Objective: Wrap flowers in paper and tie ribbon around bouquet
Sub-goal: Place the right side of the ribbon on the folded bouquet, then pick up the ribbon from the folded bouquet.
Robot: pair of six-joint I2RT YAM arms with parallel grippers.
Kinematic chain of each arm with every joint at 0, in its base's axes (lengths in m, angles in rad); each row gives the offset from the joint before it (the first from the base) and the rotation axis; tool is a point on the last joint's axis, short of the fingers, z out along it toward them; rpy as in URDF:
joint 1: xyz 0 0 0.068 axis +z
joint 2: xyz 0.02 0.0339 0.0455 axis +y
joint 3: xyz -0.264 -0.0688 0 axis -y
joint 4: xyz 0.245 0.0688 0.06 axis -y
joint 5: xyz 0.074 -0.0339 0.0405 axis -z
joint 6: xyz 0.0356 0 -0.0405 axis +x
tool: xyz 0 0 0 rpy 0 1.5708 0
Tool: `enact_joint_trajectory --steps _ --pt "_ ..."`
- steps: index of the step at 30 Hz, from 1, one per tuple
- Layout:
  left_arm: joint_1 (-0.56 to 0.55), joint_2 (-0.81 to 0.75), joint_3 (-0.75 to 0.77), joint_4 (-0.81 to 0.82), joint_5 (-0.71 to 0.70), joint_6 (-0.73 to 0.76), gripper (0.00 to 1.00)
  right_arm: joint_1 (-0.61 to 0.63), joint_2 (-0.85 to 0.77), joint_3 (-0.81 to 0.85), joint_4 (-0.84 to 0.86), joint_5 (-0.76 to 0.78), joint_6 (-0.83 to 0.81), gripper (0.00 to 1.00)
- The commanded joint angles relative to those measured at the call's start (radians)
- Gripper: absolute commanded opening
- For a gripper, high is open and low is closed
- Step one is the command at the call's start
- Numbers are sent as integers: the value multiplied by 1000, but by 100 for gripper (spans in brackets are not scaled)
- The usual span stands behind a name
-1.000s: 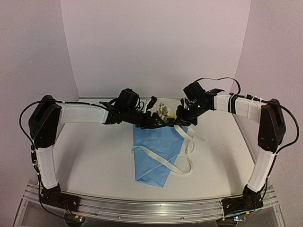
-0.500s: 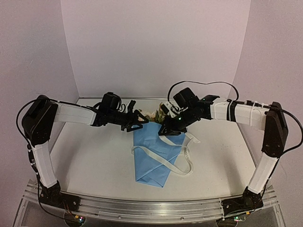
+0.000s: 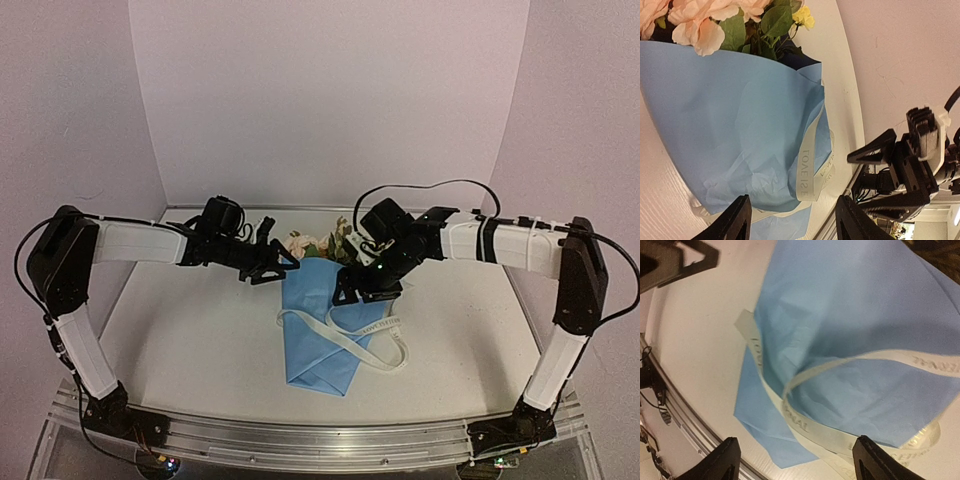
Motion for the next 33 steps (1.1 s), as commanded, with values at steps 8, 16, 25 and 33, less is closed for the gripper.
enact_joint_trajectory --steps 8,16,25,33 --pt "-126 123 284 -230 -109 185 60 -45 -216 -324 -26 194 123 73" --pt "-236 315 546 -449 -247 313 59 -36 -174 -426 49 267 163 68" --pt "-295 434 694 -540 -289 360 59 -16 -70 -417 76 295 192 61" --pt "-313 493 779 -594 -336 381 36 3 -67 -434 85 317 233 31"
